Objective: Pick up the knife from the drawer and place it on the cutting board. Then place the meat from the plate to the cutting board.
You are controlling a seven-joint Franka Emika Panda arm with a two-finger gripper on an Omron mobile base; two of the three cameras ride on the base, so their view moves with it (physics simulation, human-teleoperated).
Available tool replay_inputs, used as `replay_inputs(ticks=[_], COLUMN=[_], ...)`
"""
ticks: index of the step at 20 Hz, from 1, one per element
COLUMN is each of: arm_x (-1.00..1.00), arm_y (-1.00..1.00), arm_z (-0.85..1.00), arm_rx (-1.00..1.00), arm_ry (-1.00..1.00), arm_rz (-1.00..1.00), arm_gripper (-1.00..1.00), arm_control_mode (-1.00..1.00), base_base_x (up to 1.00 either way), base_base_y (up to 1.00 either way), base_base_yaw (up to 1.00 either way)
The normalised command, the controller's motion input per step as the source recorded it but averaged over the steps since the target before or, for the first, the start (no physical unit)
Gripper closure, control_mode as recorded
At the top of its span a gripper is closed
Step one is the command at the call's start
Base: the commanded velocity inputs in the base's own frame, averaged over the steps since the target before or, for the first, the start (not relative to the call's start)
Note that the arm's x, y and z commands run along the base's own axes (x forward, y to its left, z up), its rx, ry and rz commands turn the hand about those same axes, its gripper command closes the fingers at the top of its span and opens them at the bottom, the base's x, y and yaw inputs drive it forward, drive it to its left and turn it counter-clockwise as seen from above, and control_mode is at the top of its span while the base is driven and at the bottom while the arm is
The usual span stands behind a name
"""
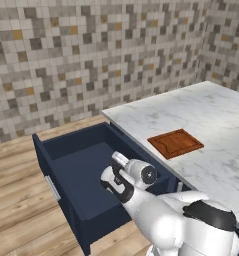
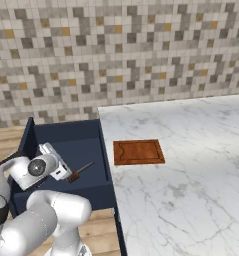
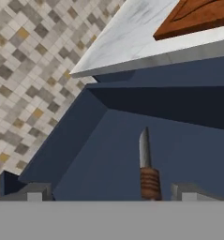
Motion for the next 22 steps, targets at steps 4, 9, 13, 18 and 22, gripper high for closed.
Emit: replay_inputs(ticks=[4,9,13,18,22], arm_x=[0.18,0.14,0.03,0.09,0.1], arm_y=[0.0,0.0,0.01,0.05,0.11], arm_z=[1.0,1.0,1.0,1.0,1.0], arm_rx=[-0.03,-0.03,-0.06,-0.05,-0.03], arm_ry=[0.29,0.31,0.25,0.25,0.3], arm_rz=[-0.13,-0.12,-0.11,-0.11,-0.11], arm_gripper=[-1.0,-1.0,-1.0,-1.0,-1.0], arm_control_mode=[-1.0,-1.0,-1.0,-1.0,-1.0], base_base_x=[0.0,0.0,0.0,0.0,0.0], base_base_y=[0.0,0.0,0.0,0.0,0.0], base_base_yaw=[0.0,0.0,0.0,0.0,0.0])
